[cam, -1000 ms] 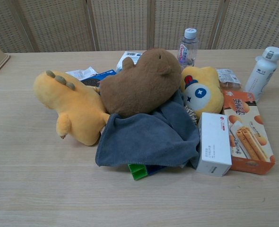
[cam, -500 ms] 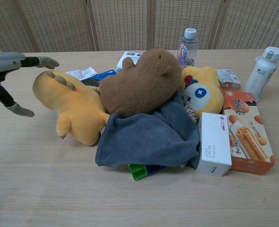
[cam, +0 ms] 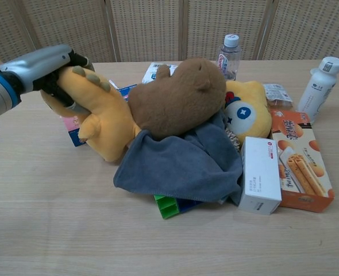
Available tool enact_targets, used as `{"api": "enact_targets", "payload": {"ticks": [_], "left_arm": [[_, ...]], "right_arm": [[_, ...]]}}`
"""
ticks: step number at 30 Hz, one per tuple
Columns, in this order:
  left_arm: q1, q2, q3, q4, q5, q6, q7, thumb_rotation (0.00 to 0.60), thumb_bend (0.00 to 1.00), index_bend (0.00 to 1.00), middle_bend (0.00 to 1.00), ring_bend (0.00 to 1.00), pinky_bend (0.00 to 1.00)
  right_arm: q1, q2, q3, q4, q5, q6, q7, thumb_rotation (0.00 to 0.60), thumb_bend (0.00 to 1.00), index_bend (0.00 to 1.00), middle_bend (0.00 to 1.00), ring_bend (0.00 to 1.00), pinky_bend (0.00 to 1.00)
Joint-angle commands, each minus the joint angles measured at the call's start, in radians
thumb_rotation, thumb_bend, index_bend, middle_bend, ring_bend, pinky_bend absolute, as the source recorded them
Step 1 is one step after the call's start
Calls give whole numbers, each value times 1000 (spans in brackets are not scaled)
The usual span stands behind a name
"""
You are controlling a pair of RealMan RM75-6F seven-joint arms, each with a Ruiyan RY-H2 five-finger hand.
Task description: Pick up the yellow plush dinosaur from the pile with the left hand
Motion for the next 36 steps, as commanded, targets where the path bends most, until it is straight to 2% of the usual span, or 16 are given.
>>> {"api": "enact_targets", "payload": {"ticks": [1,11,17,20,25,36], "left_arm": [[8,44,-57,-74,30,39,-133,600,329,876,853,991,941],[55,277,-244,-384,14,136,-323,600,315,840,834,966,937],[84,359,-355,-484,-15,221,-409,600,305,826,827,963,935],[93,378,-394,-503,-38,255,-434,600,300,824,824,962,933],[102,391,-417,-515,-44,300,-447,600,294,820,821,960,931],[97,386,-402,-494,-30,337,-461,600,288,819,820,960,930]], "right_arm": [[3,-3,0,0,-2,-4,0,339,225,0,0,0,0],[-10,-29,-7,35,-20,11,51,344,224,0,0,0,0],[-26,-39,-12,67,-26,26,91,343,224,0,0,0,0],[-32,-42,-13,79,-28,31,108,339,224,0,0,0,0],[-38,-42,-13,89,-31,36,126,344,224,0,0,0,0],[-28,-32,-1,71,-35,29,108,342,222,0,0,0,0]]}}
